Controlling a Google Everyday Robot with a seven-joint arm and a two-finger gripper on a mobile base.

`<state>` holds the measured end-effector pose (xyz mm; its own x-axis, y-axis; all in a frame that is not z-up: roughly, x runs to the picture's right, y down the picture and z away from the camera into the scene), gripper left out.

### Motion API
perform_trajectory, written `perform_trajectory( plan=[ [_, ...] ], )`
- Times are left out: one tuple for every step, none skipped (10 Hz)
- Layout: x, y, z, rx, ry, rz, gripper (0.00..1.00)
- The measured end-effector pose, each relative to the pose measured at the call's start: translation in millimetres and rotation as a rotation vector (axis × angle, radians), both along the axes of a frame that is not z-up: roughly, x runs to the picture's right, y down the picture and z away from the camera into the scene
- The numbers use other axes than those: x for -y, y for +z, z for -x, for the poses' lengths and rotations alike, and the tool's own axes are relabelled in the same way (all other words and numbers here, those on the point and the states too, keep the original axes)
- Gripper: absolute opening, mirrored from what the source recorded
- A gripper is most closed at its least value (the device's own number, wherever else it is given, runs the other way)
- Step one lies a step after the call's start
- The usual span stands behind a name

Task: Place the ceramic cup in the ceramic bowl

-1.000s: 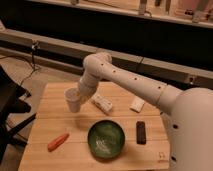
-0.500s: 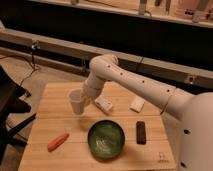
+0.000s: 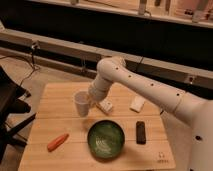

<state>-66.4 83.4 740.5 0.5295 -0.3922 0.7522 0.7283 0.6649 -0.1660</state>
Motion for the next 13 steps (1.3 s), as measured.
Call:
perform_trajectory(
  plan=[
    [-3, -2.5, -6, -0.003, 0.007, 0.005, 0.00],
    [-3, -3.8, -9, -0.003, 0.012, 0.008, 0.00],
    [-6, -6.3, -12, -0.001, 0.015, 0.014, 0.00],
    [-8, -7.7, -17, -0.001, 0.020, 0.017, 0.00],
    [-10, -9.0, -22, -0.004, 0.026, 0.021, 0.00],
    [-13, -11.6, -25, -0.002, 0.029, 0.028, 0.00],
    [-16, -14.2, -30, 0.000, 0.036, 0.033, 0.00],
    [-18, -15.8, -38, -0.004, 0.044, 0.038, 0.00],
    [-19, -17.5, -40, -0.003, 0.047, 0.040, 0.00],
    [-21, -18.1, -39, -0.001, 0.048, 0.043, 0.00],
    [-22, -18.6, -40, 0.000, 0.050, 0.047, 0.00],
    [-23, -18.8, -44, -0.003, 0.056, 0.050, 0.00],
    [-26, -20.0, -47, -0.004, 0.061, 0.054, 0.00]
  ],
)
